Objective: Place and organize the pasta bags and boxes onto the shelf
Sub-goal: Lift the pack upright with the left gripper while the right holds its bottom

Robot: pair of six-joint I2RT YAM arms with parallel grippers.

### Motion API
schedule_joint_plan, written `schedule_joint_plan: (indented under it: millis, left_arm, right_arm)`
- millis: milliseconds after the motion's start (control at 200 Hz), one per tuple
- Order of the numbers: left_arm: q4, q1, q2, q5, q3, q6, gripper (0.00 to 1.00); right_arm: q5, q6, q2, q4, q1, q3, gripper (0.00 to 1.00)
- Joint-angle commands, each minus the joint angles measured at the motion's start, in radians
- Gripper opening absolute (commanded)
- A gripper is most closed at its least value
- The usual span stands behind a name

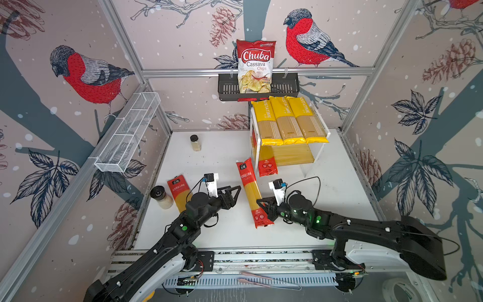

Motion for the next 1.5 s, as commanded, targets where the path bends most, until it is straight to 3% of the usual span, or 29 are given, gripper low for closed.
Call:
schedule_joint_plan:
  millis: [0, 265, 595, 921, 1066, 1251, 1496]
  left_arm:
    - [0.17, 0.002, 0.007, 0.106, -0.016, 0.043, 0.72]
    - [0.455, 0.002, 0.036, 0.241, -0.052, 0.021, 0.75]
    - [0.635, 0.002, 0.201, 0.352, 0.015, 0.022, 0.72]
    - [0.803, -0.004, 0.317, 0.45, 0.045, -0.046, 0.56]
    - [0.826, -0.022, 0.351, 0.455, 0.066, -0.05, 0.4]
    - [0.827, -0.046, 0.38, 0.456, 0.102, -0.029, 0.26]
    - [0.797, -0.062, 0.392, 0.445, 0.152, 0.002, 0.15]
  right_arm:
    - [-0.028, -0.124, -0.043, 0.23, 0.001, 0.001, 0.0]
    - [-0.121, -0.112, -0.114, 0.368, -0.022, -0.04, 0.0]
    - [-0.223, -0.099, -0.18, 0.438, -0.026, -0.072, 0.0]
    - [-0.251, -0.061, -0.225, 0.473, -0.052, -0.136, 0.0]
    - [-0.239, -0.038, -0.23, 0.462, -0.077, -0.153, 0.02]
    - [-0.196, 0.0, -0.221, 0.437, -0.092, -0.159, 0.08]
    - [-0.144, 0.061, -0.238, 0.449, -0.092, -0.197, 0.24]
